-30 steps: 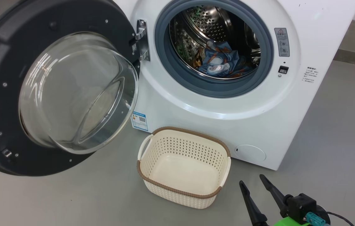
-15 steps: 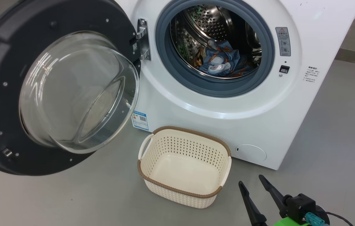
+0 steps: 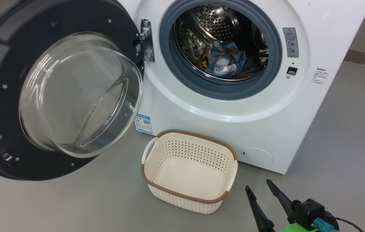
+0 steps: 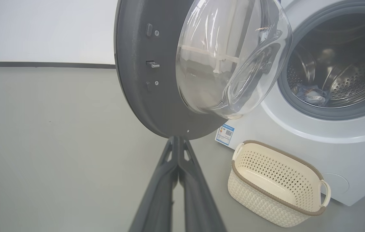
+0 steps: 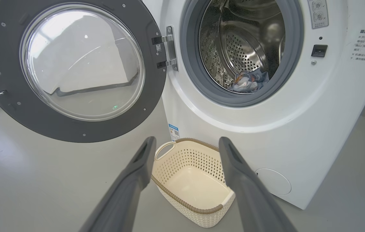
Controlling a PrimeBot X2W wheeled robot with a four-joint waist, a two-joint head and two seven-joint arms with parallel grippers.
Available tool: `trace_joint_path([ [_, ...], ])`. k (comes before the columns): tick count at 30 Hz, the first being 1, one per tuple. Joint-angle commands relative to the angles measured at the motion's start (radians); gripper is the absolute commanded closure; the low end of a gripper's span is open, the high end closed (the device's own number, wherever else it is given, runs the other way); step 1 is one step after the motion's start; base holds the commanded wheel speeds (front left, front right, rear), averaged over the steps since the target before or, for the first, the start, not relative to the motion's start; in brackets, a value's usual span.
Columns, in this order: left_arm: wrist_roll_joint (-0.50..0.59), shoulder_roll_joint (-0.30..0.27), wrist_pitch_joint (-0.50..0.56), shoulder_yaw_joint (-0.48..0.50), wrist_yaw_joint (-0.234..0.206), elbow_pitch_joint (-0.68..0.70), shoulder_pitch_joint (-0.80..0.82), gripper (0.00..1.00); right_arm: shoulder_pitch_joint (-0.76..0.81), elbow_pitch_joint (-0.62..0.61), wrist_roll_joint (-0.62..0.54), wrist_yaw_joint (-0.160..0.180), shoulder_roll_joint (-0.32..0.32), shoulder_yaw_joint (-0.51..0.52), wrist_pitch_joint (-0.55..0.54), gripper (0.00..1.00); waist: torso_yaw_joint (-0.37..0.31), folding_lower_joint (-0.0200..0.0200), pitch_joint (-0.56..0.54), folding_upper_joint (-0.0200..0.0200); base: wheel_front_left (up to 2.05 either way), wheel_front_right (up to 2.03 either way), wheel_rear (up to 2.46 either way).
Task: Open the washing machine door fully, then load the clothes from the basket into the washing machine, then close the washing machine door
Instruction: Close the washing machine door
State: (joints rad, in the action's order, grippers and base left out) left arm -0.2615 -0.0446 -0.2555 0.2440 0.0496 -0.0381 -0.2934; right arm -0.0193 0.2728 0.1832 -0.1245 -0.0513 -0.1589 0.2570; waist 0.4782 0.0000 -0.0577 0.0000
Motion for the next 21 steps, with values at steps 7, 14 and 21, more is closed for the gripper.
trace_joint_path([
  [7, -0.005, -0.006, -0.006, 0.101, 0.041, 0.069, 0.069, 1.0, -0.017, -0.023, 0.006, -0.006, 0.001, -0.02, 0.005, 0.0, -0.003, 0.0, -0.001, 0.0, 0.0, 0.0, 0.0],
  [14, -0.066, -0.015, -0.006, 0.223, 0.073, 0.098, 0.173, 1.0, -0.01, -0.026, 0.017, -0.006, 0.001, -0.018, 0.005, 0.0, -0.009, 0.0, -0.007, 0.0, 0.0, 0.0, 0.0],
  [21, -0.252, -0.12, -0.006, 0.298, 0.08, 0.044, 0.313, 1.0, -0.01, -0.029, 0.016, -0.006, 0.001, -0.019, 0.005, 0.0, -0.025, 0.0, 0.001, 0.0, 0.0, 0.0, 0.0],
])
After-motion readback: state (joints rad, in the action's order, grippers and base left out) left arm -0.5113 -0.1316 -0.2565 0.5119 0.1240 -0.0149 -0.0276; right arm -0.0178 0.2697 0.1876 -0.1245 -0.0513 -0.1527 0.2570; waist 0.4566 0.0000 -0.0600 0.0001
